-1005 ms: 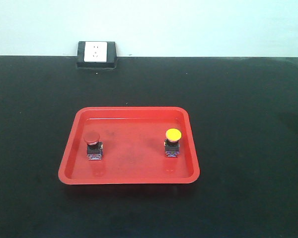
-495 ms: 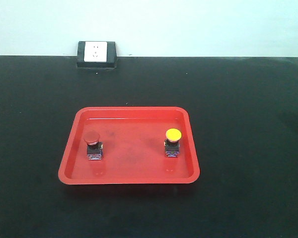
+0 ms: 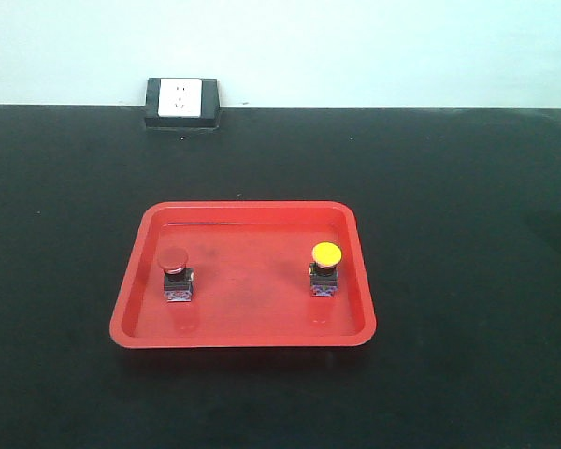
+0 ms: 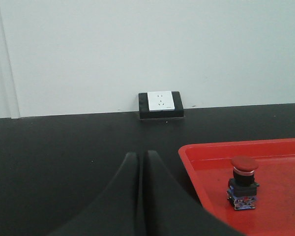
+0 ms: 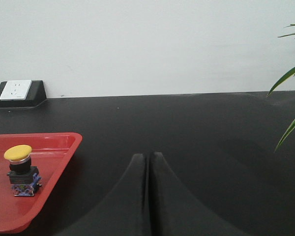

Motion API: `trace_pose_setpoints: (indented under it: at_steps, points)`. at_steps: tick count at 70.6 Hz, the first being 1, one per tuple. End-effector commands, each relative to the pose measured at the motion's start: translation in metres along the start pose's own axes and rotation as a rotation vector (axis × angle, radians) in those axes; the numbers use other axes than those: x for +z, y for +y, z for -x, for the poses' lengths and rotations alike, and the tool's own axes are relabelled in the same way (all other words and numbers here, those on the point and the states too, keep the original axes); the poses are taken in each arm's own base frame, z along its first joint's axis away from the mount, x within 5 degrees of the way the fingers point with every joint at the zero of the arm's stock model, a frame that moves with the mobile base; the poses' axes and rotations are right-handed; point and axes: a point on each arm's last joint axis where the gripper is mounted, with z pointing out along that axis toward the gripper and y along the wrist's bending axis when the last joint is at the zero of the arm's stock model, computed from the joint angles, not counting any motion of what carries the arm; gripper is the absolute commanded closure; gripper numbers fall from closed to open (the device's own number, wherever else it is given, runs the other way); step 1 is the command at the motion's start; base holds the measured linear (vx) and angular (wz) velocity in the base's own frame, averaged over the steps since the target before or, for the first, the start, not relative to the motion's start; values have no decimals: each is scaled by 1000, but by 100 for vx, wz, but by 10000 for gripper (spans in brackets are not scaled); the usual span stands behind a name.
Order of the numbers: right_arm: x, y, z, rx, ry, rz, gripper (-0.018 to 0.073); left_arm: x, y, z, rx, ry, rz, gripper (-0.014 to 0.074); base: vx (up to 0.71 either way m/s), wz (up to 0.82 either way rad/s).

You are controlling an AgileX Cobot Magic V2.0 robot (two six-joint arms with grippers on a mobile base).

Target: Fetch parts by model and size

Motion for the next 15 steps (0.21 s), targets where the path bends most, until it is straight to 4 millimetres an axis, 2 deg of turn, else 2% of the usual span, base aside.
trace_pose_setpoints:
  at_steps: [1,15]
  points:
    - [-1,1,5,-7,-77,6,569,-1,0,4,-7,-74,-4,603,0,0]
    - [-1,1,5,-7,-77,6,569,-1,0,4,-7,-74,-4,603,0,0]
